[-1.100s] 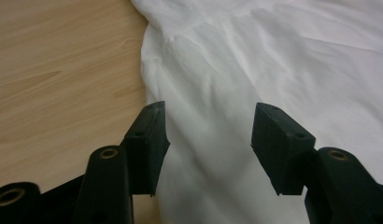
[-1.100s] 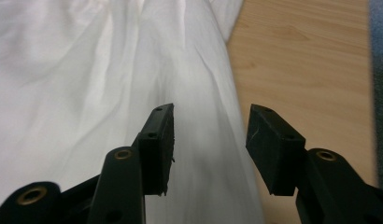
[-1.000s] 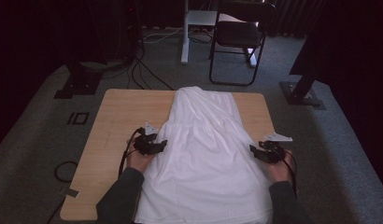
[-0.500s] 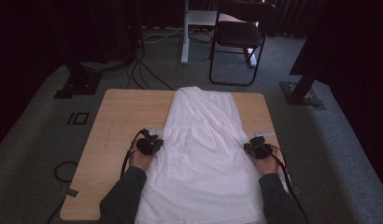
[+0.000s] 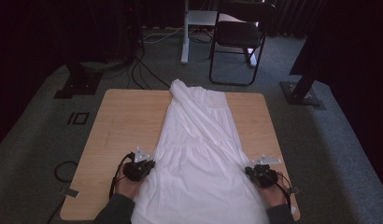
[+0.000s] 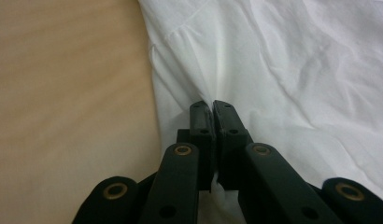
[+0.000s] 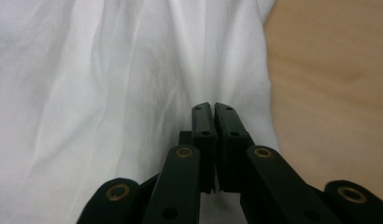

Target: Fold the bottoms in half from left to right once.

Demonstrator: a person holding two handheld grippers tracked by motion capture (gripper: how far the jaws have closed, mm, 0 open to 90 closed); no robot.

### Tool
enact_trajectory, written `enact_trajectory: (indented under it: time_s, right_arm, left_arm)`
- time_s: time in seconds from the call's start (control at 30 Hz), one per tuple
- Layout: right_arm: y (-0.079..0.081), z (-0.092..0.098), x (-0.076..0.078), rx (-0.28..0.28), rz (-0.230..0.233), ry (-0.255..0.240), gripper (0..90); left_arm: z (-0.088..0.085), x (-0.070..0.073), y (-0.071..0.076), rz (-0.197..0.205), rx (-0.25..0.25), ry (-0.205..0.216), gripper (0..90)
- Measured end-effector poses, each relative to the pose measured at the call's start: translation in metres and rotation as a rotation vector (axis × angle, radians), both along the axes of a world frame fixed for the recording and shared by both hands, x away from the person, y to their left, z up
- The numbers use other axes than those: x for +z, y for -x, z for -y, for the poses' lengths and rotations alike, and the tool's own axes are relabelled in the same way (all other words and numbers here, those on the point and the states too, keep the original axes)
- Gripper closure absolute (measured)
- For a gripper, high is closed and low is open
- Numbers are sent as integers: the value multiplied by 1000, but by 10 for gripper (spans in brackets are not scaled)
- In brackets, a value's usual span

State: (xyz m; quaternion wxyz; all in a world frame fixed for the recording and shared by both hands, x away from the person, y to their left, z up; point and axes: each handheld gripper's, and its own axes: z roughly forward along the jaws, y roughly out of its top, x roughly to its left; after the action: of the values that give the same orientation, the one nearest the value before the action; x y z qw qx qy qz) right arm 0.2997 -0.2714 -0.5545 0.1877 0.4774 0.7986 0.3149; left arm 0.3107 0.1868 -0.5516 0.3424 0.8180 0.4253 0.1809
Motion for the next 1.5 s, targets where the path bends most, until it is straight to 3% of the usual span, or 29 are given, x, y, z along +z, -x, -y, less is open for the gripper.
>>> enact_trajectory:
  time_s: [0.03,0.07,0.1,0.2,0.23,0.27,0.3,0.33,0.37,0.4,0.43,0.47,0.57,0.63,0.67,0.77,0.87,0.97,1.0,1.03,1.07,1.13,1.17,1.2,1.23,1.33,1.4,1.5]
  right_arm:
    - [14,1,-1,6,-11,-19,877]
    - [14,1,-1,6,-11,-19,877]
    - [25,0,0,18,-36,-31,875]
    - [29,-1,3,40,-56,-19,836]
    - [29,-2,5,57,-58,-19,790]
    - [27,-1,8,71,-41,-26,702]
    - [18,-1,18,75,7,-63,588]
    - [18,-1,18,75,7,-63,588]
    - [2,-4,31,102,55,-92,551]
    - [2,-4,31,102,55,-92,551]
    - [-21,-10,41,111,92,-95,538]
    - [-21,-10,41,111,92,-95,538]
    - [-62,-22,46,121,110,-109,542]
    - [-101,-37,43,117,86,-116,524]
    - [-101,-37,43,117,86,-116,524]
    - [-138,-51,32,106,31,-149,493]
    - [-150,-58,25,93,16,-166,479]
    - [-161,-67,14,93,-3,-166,487]
    - [-161,-67,14,93,-3,-166,487]
    - [-164,-70,10,105,-16,-166,665]
    - [-164,-70,10,105,-16,-166,665]
    - [-160,-71,15,114,-1,-140,849]
    - [-160,-71,15,114,-1,-140,849]
    - [-156,-70,20,92,25,-107,887]
    - [-145,-60,35,31,109,-65,894]
    - [-129,-35,49,-121,189,-26,895]
    - [-127,-21,44,-175,166,-35,893]
    - [-128,-17,25,-122,104,-34,882]
  left_arm:
    - [0,1,11,8,-14,-31,878]
    - [0,1,11,8,-14,-31,878]
    - [0,1,15,4,-17,-40,877]
    - [-1,1,18,8,-21,-42,824]
    - [-2,2,17,11,-14,-35,824]
    - [-3,3,16,19,-8,-17,739]
    - [-5,5,13,27,-2,2,648]
    - [-6,8,11,33,6,26,648]
    - [-6,14,3,51,11,48,589]
    - [-6,14,3,51,11,48,578]
    - [-1,15,-7,49,-1,49,563]
    - [-1,15,-7,49,-1,49,551]
    - [8,9,-18,21,-2,35,550]
    - [11,4,-20,11,-9,32,527]
    - [12,3,-19,10,-11,23,527]
    - [10,-1,-19,10,-12,33,507]
    - [9,-5,-18,6,-10,59,492]
    - [10,-7,-16,25,-10,48,477]
    - [10,-8,-15,35,-9,48,477]
    - [10,-8,-14,38,-9,48,475]
    - [10,-8,-14,39,-9,49,475]
    - [11,-8,-13,41,-11,42,474]
    - [11,-8,-13,41,-11,42,474]
    - [11,-8,-12,44,-11,38,474]
    - [12,-8,-11,45,-10,37,474]
    - [12,-8,-10,48,-9,33,474]
    - [13,-8,-9,48,-13,31,475]
    - [12,-8,-8,47,-18,34,488]
